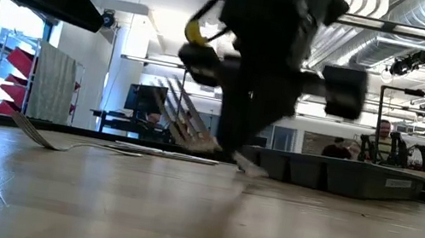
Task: Sort silverware
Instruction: Put the fork in the silverware tray
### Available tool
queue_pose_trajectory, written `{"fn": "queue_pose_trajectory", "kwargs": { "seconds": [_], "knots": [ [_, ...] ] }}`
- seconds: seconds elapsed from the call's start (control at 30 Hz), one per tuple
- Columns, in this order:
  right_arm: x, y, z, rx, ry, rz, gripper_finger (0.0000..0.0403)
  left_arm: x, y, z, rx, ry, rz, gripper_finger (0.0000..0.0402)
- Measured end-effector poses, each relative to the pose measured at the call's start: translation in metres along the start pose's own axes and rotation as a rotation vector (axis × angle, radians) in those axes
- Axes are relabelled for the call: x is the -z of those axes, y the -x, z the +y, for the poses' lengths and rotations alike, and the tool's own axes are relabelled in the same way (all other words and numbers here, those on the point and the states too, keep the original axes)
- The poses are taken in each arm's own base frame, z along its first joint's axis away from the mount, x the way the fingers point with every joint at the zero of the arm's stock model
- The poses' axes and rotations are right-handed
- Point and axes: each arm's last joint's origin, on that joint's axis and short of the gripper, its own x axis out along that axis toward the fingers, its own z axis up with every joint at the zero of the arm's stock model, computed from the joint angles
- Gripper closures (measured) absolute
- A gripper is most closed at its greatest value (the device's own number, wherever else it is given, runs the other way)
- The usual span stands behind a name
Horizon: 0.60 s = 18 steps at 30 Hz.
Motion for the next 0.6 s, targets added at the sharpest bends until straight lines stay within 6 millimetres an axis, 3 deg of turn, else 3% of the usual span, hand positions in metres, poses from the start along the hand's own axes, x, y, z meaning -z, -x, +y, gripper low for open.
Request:
{"fn": "queue_pose_trajectory", "kwargs": {
  "seconds": [0.13, 0.23, 0.47, 0.6],
  "knots": [
    [-0.008, 0.025, -0.013, -0.016, -0.050, 0.034, 0.0402, 0.000, 0.000, 0.000, 0.002, 0.001, 0.003, 0.0298],
    [0.001, 0.046, -0.022, -0.051, -0.099, 0.124, 0.0402, 0.000, 0.000, 0.000, 0.008, 0.003, 0.011, 0.0298],
    [0.048, 0.090, -0.047, 0.006, -0.211, 0.334, 0.0402, 0.001, 0.000, -0.001, 0.020, 0.007, 0.026, 0.0298],
    [0.084, 0.102, -0.047, 0.025, -0.289, 0.443, 0.0402, 0.001, 0.000, -0.001, 0.026, 0.007, 0.034, 0.0298]
  ]
}}
